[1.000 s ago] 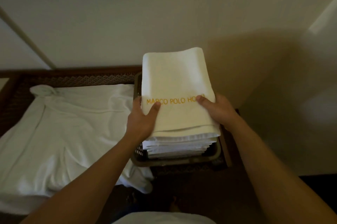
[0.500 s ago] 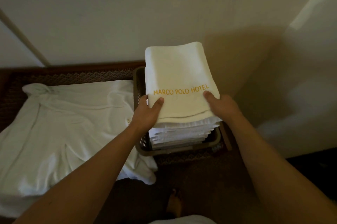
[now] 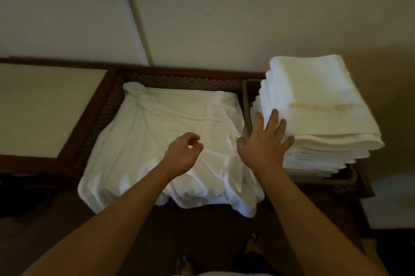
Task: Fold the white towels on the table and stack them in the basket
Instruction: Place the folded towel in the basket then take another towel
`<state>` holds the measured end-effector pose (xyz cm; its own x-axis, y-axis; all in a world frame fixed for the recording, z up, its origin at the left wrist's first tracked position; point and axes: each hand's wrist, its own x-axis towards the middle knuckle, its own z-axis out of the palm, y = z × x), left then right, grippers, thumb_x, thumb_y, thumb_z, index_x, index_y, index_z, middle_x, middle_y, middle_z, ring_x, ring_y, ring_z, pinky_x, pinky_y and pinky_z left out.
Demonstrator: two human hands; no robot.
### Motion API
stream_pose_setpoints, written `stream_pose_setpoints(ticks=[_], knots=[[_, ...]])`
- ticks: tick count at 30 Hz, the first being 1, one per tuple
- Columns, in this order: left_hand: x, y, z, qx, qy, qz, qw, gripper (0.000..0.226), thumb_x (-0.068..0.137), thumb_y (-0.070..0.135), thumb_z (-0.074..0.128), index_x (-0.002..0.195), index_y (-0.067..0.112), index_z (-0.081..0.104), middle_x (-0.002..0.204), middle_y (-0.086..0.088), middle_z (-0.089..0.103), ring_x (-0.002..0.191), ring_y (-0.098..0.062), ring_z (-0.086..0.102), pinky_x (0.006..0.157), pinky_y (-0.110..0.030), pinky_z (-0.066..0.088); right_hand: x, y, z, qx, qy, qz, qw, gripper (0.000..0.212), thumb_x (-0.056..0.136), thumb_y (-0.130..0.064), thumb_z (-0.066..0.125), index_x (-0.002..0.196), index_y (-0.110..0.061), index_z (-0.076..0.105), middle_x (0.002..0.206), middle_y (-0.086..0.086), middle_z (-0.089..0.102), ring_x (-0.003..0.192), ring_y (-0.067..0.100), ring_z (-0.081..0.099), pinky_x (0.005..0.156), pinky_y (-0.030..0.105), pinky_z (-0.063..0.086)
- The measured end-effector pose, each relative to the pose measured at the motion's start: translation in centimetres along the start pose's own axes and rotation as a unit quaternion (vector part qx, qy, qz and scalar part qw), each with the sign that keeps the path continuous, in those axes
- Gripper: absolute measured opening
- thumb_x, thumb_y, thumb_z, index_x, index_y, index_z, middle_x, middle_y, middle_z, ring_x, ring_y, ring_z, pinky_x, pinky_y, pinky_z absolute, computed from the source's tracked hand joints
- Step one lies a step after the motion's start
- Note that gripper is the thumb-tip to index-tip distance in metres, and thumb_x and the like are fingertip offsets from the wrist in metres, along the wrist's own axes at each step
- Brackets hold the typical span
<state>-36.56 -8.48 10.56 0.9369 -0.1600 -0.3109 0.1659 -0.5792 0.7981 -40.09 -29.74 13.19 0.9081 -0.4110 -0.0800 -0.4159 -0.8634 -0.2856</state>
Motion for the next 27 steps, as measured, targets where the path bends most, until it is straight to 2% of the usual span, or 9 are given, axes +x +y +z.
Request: stream_pose_setpoints(ticks=[5, 8, 10, 13, 15, 18, 19, 24, 27], knots=[[-0.1, -5.1, -5.0, 0.017, -0.001, -0.037, 0.999, 0.031, 0.099, 0.036, 0.059, 0.128, 0.024, 0.063, 0.120, 0.008, 0.064, 0.105, -0.018, 0.067, 0.095, -0.037, 0.054, -1.6, -6.4, 4.7, 0.032, -0.104, -0.049, 0.993, 0.076, 0.092, -0.043, 0.055, 0.156, -0.028, 0.017, 0.169, 0.010, -0.002, 0.154, 0.038, -0.002, 0.119, 0.068, 0.008], [1.6, -6.6, -6.3, 0.008, -0.003, -0.042, 0.999, 0.028, 0.098, 0.035, 0.060, 0.125, 0.027, 0.063, 0.119, 0.008, 0.064, 0.099, -0.015, 0.068, 0.092, -0.038, 0.057, -0.8, -8.9, 6.9, 0.079, -0.149, -0.090, 0.981, 0.063, 0.092, -0.040, 0.057, 0.149, -0.027, 0.032, 0.163, 0.005, 0.019, 0.150, 0.033, 0.021, 0.117, 0.063, 0.022], [3.2, -7.4, -6.6, -0.004, -0.006, -0.051, 0.999, 0.027, 0.098, 0.032, 0.060, 0.125, 0.028, 0.061, 0.114, 0.008, 0.066, 0.089, -0.017, 0.071, 0.086, -0.037, 0.059, 0.4, -9.8, 8.4, 0.133, -0.181, -0.110, 0.968, 0.053, 0.093, -0.037, 0.059, 0.142, -0.022, 0.043, 0.152, 0.000, 0.037, 0.138, 0.025, 0.043, 0.113, 0.054, 0.036], [6.8, -8.4, -6.8, -0.003, -0.020, -0.058, 0.998, 0.033, 0.098, 0.030, 0.062, 0.129, 0.032, 0.053, 0.107, 0.010, 0.065, 0.079, -0.016, 0.071, 0.069, -0.025, 0.055, 2.9, -10.7, 11.2, 0.162, -0.227, -0.133, 0.951, 0.046, 0.094, -0.035, 0.062, 0.137, -0.022, 0.051, 0.143, -0.004, 0.048, 0.129, 0.017, 0.051, 0.109, 0.043, 0.042], [10.6, -9.1, -7.1, 0.018, -0.036, -0.054, 0.998, 0.035, 0.098, 0.031, 0.062, 0.131, 0.033, 0.051, 0.109, 0.010, 0.064, 0.078, -0.013, 0.069, 0.065, -0.019, 0.051, 5.8, -11.6, 13.3, 0.167, -0.238, -0.126, 0.949, 0.043, 0.094, -0.034, 0.063, 0.134, -0.023, 0.053, 0.141, -0.006, 0.051, 0.121, 0.014, 0.055, 0.107, 0.040, 0.043], [17.1, -10.3, -7.6, 0.069, -0.053, -0.042, 0.995, 0.039, 0.097, 0.032, 0.062, 0.134, 0.030, 0.052, 0.115, 0.007, 0.065, 0.082, -0.009, 0.064, 0.069, -0.021, 0.048, 10.7, -13.2, 16.5, 0.185, -0.230, -0.097, 0.951, 0.038, 0.093, -0.031, 0.064, 0.130, -0.026, 0.056, 0.137, -0.007, 0.053, 0.099, 0.012, 0.058, 0.100, 0.037, 0.047], [19.3, -10.8, -7.8, 0.094, -0.061, -0.037, 0.993, 0.040, 0.097, 0.032, 0.062, 0.135, 0.029, 0.052, 0.117, 0.006, 0.064, 0.084, -0.010, 0.063, 0.071, -0.022, 0.048, 12.4, -13.8, 17.6, 0.186, -0.227, -0.093, 0.951, 0.038, 0.092, -0.030, 0.064, 0.129, -0.025, 0.057, 0.137, -0.007, 0.054, 0.099, 0.013, 0.059, 0.100, 0.038, 0.048], [29.9, -14.1, -8.9, 0.244, -0.096, 0.013, 0.965, 0.047, 0.097, 0.027, 0.058, 0.143, 0.026, 0.049, 0.137, -0.001, 0.053, 0.121, -0.024, 0.054, 0.104, -0.036, 0.044, 20.5, -15.5, 22.3, 0.142, -0.215, -0.067, 0.964, 0.042, 0.094, -0.026, 0.060, 0.135, -0.022, 0.056, 0.145, -0.002, 0.049, 0.131, 0.022, 0.050, 0.107, 0.044, 0.044], [35.0, -14.6, -9.1, 0.313, -0.083, 0.044, 0.945, 0.050, 0.098, 0.025, 0.054, 0.148, 0.027, 0.045, 0.151, -0.002, 0.043, 0.134, -0.029, 0.044, 0.113, -0.045, 0.037, 24.6, -15.7, 24.2, 0.091, -0.185, -0.076, 0.976, 0.044, 0.097, -0.023, 0.053, 0.141, -0.024, 0.052, 0.154, 0.000, 0.041, 0.139, 0.026, 0.041, 0.109, 0.047, 0.040]])
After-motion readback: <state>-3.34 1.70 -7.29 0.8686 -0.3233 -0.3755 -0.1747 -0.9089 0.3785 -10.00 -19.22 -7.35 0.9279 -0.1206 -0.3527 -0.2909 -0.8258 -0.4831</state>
